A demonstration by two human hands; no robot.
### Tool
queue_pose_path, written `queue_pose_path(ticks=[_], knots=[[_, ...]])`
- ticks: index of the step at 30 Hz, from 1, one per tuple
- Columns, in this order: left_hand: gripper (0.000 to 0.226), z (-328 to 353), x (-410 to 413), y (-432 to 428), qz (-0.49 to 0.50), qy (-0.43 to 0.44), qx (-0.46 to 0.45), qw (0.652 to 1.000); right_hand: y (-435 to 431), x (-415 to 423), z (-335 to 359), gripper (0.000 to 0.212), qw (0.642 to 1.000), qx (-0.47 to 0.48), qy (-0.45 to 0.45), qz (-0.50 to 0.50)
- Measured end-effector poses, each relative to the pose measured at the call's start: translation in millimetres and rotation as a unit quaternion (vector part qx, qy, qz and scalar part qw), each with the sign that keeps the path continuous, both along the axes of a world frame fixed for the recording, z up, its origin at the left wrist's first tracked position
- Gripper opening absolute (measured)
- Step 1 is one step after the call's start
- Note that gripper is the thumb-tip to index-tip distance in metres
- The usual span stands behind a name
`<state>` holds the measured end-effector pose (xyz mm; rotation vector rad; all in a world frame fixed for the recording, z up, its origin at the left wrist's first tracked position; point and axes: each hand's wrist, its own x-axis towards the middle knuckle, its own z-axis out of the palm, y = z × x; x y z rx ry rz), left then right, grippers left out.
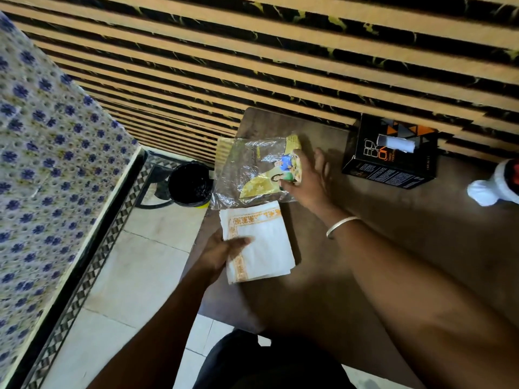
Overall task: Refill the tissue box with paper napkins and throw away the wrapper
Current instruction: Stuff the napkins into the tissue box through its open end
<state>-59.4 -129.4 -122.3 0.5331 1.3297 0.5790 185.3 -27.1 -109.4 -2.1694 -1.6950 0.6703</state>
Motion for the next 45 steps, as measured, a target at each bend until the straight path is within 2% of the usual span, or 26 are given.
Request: queue_pose_path(ticks=[4, 8, 9, 11, 13, 14, 17, 20, 26, 30, 33, 36, 39, 42, 45], knots=[[0.038, -4.6, -0.6, 2.2, 0.004, 0.069, 0.043, 0.997, -16.5, -4.2, -1.4, 0.08, 0.995, -0.005, -0.061, 0.076], [0.036, -5.6, 6.9, 0.5, -0.016, 0.173, 0.072, 0.982, -40.3, -4.0, -4.4, 0.063, 0.99, 0.045, -0.106, 0.087], [0.035, -2.6, 9.9, 0.3, -0.02, 0.222, 0.093, 0.971, -48.3, -4.6, -6.4, 0.054, 0.99, 0.071, -0.102, 0.071], [0.041, -1.7, 13.0, 0.2, -0.027, 0.326, 0.144, 0.934, -68.7, -5.9, -8.9, 0.04, 0.996, 0.067, -0.037, 0.044], [0.054, -1.7, 14.9, -0.1, -0.062, 0.414, 0.139, 0.897, -90.3, -8.3, -14.0, 0.034, 0.999, -0.002, 0.011, 0.042], [0.056, -1.9, 16.6, -0.9, -0.076, 0.431, 0.116, 0.892, -100.4, -10.3, -16.1, 0.034, 0.998, -0.042, 0.011, 0.047], [0.056, 4.2, 24.0, -5.2, -0.112, 0.419, 0.076, 0.898, -121.9, -19.6, -22.0, 0.04, 0.991, -0.122, 0.012, 0.051], [0.061, 1.3, 27.8, -5.7, -0.13, 0.421, 0.069, 0.895, -128.9, -31.8, -29.0, 0.04, 0.985, -0.16, 0.018, 0.061], [0.07, 6.0, 24.0, -3.5, -0.141, 0.428, 0.062, 0.89, -126.3, -33.4, -21.3, 0.038, 0.987, -0.155, 0.011, 0.035], [0.066, -2.0, 21.2, -5.8, -0.146, 0.395, 0.061, 0.905, -132.3, -38.5, -21.3, 0.037, 0.987, -0.158, 0.022, 0.023], [0.061, -3.4, 20.4, -5.7, -0.154, 0.401, 0.061, 0.901, -136.7, -42.2, -23.1, 0.037, 0.986, -0.167, 0.022, 0.016], [0.066, -1.3, 20.7, -3.5, -0.14, 0.413, 0.08, 0.896, -138.0, -40.9, -26.9, 0.038, 0.984, -0.179, 0.025, 0.009], [0.075, 5.3, 21.4, -1.1, -0.106, 0.458, 0.115, 0.875, -137.2, -36.9, -26.2, 0.042, 0.984, -0.169, 0.047, -0.022], [0.075, 19.2, 27.7, 5.7, -0.069, 0.492, 0.179, 0.849, -129.7, -25.5, -13.0, 0.042, 0.981, -0.137, 0.084, -0.106], [0.071, 30.6, 47.2, 21.6, -0.078, 0.469, 0.258, 0.841, -121.5, 5.0, 2.5, 0.038, 0.974, -0.086, 0.092, -0.187]])
